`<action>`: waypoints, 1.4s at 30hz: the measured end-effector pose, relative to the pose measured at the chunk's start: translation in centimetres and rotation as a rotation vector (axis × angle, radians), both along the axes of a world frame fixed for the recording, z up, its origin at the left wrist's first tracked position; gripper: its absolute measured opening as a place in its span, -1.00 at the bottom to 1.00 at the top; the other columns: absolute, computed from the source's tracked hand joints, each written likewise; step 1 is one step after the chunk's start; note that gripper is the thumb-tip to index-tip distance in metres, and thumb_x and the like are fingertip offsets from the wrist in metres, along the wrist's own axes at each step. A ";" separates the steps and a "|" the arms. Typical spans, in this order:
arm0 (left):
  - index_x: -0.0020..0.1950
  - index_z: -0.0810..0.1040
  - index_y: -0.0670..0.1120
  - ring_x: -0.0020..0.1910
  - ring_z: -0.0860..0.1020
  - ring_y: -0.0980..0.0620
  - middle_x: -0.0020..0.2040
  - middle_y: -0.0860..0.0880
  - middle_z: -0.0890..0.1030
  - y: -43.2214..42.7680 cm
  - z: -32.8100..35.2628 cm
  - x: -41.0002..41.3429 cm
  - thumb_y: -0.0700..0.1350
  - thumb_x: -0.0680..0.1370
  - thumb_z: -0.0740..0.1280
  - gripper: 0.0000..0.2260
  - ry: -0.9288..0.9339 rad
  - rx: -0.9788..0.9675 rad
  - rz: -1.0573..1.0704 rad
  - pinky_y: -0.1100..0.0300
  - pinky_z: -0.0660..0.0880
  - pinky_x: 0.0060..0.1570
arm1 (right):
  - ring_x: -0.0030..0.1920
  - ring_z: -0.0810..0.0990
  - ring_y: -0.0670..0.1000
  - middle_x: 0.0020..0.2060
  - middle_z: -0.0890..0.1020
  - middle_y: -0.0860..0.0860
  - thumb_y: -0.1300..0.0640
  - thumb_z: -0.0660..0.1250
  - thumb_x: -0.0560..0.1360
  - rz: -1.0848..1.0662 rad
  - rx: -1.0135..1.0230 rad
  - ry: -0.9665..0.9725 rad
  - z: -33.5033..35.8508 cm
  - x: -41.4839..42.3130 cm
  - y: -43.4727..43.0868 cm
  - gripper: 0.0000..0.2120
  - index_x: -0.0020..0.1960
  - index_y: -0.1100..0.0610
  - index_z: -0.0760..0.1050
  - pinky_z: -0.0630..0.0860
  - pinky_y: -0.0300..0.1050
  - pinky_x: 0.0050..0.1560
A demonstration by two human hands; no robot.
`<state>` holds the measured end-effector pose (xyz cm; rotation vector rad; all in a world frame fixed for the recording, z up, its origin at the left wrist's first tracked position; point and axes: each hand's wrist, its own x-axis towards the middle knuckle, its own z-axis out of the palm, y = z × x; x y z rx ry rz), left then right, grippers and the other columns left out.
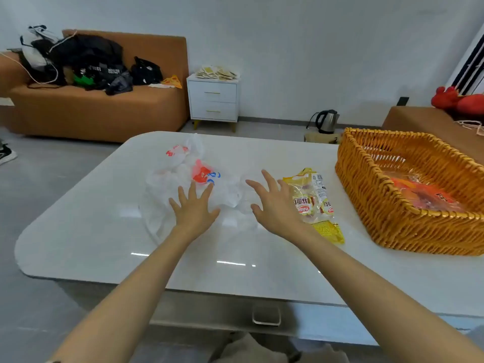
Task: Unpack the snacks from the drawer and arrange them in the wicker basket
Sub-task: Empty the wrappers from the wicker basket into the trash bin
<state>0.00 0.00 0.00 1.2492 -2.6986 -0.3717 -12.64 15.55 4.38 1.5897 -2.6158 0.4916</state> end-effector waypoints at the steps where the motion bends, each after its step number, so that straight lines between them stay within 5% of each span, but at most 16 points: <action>1: 0.56 -0.06 0.20 0.53 -0.13 -0.26 0.59 -0.07 -0.08 -0.4 -0.4 -0.6 0.26 0.57 0.16 -0.36 -0.013 -0.006 0.013 -0.30 -0.11 0.42 | 0.50 -0.02 0.32 0.57 -0.08 0.02 0.06 0.19 0.61 0.001 0.023 0.008 -0.4 -0.6 -0.9 -0.45 0.54 -0.12 0.08 0.22 0.26 0.41; 6: 0.56 -0.06 0.21 0.50 0.12 -0.22 0.51 -0.03 0.21 -2.2 -3.2 -2.8 0.25 0.56 0.18 -0.35 -0.011 0.075 0.049 -0.30 -0.02 0.40 | 0.53 -0.03 0.27 0.57 -0.11 0.04 0.02 0.18 0.62 -0.014 0.089 -0.045 -2.8 -3.9 -5.2 -0.40 0.57 -0.11 -0.02 0.23 0.20 0.41; 11: 0.56 0.04 0.15 0.36 0.30 -0.17 0.41 -0.04 0.34 -2.8 -5.2 -3.1 0.11 0.60 0.18 -0.44 0.020 0.083 0.033 -0.20 0.21 0.35 | 0.32 0.35 0.23 0.43 0.24 0.11 0.05 0.28 0.58 -0.014 -0.127 -0.147 -4.3 -4.9 -7.1 -0.58 0.40 0.00 0.27 0.44 0.06 0.15; 16: 0.45 0.34 0.17 0.30 0.38 -0.20 0.38 -0.06 0.46 -3.2 -5.9 -3.2 -0.21 0.60 0.13 -0.53 0.229 0.173 -0.049 -0.15 0.29 0.33 | 0.18 0.41 0.24 0.30 0.33 0.13 0.07 0.31 0.55 -0.057 -0.116 -0.113 -4.7 -5.4 -6.1 -0.61 0.34 0.04 0.30 0.46 0.06 0.05; 19: 0.32 0.49 0.22 0.26 0.44 -0.21 0.28 -0.04 0.56 -2.2 -5.8 -3.2 -0.17 0.50 0.11 -0.52 0.202 0.304 -0.061 -0.08 0.30 0.34 | 0.15 0.46 0.24 0.24 0.38 0.12 0.07 0.35 0.50 -0.108 -0.126 -0.113 -5.1 -6.3 -3.6 -0.60 0.28 0.05 0.32 0.48 0.14 0.08; 24: 0.37 0.48 0.06 0.38 0.39 -0.02 0.38 0.02 0.48 2.2 -3.4 -3.8 -0.27 0.53 0.15 -0.55 0.039 0.385 -0.255 0.27 0.20 0.36 | 0.29 0.37 0.13 0.25 0.42 0.05 0.11 0.37 0.44 -0.215 -0.148 -0.104 -4.6 -7.6 1.1 -0.59 0.25 0.04 0.37 0.46 0.10 0.13; 30: 0.49 0.28 0.09 0.31 0.41 -0.02 0.28 -0.02 0.48 6.5 -0.6 -3.0 0.00 0.57 0.29 -0.51 -0.075 0.576 -0.392 0.21 0.24 0.28 | 0.53 0.04 0.16 0.51 0.20 0.08 0.07 0.34 0.51 -0.229 -0.034 0.048 -2.9 -7.5 4.1 -0.55 0.38 0.04 0.37 0.13 0.17 0.47; 33: 0.45 0.37 0.04 0.19 0.48 0.04 0.30 0.03 0.50 6.4 0.9 -2.2 -0.03 0.60 0.26 -0.60 0.094 0.541 -0.352 0.25 0.36 0.21 | 0.54 0.07 0.09 0.52 0.20 0.05 0.11 0.30 0.56 -0.093 -0.123 0.047 -2.2 -6.0 4.3 -0.57 0.41 0.09 0.37 0.20 0.05 0.45; 36: 0.28 0.55 0.03 0.06 0.54 0.04 0.22 0.04 0.58 4.6 1.9 -1.2 -0.13 0.59 0.24 -0.72 0.397 0.254 -0.203 0.21 0.43 0.11 | 0.51 0.16 0.01 0.52 0.20 0.01 0.07 0.30 0.56 0.064 -0.139 -0.081 -2.3 -4.1 3.2 -0.50 0.47 0.05 0.30 0.30 -0.06 0.38; 39: 0.40 0.40 0.13 0.35 0.29 -0.07 0.45 0.03 0.31 2.4 2.1 0.0 0.05 0.54 0.34 -0.58 0.313 -0.096 -0.116 0.03 0.29 0.27 | 0.54 0.02 0.08 0.56 0.02 0.02 -0.07 0.38 0.50 0.116 0.025 -0.262 -3.6 -3.2 0.8 -0.23 0.57 -0.04 0.04 0.15 -0.02 0.46; 42: 0.53 -0.02 0.29 0.52 -0.13 -0.21 0.57 0.07 -0.20 0.3 1.2 0.5 0.26 0.41 0.41 -0.17 0.029 0.080 -0.129 -0.22 0.06 0.43 | 0.53 -0.19 0.29 0.56 -0.20 0.08 -0.24 0.49 0.33 0.061 0.233 -0.324 -5.5 -3.2 -1.8 0.07 0.54 -0.22 -0.20 0.00 0.23 0.50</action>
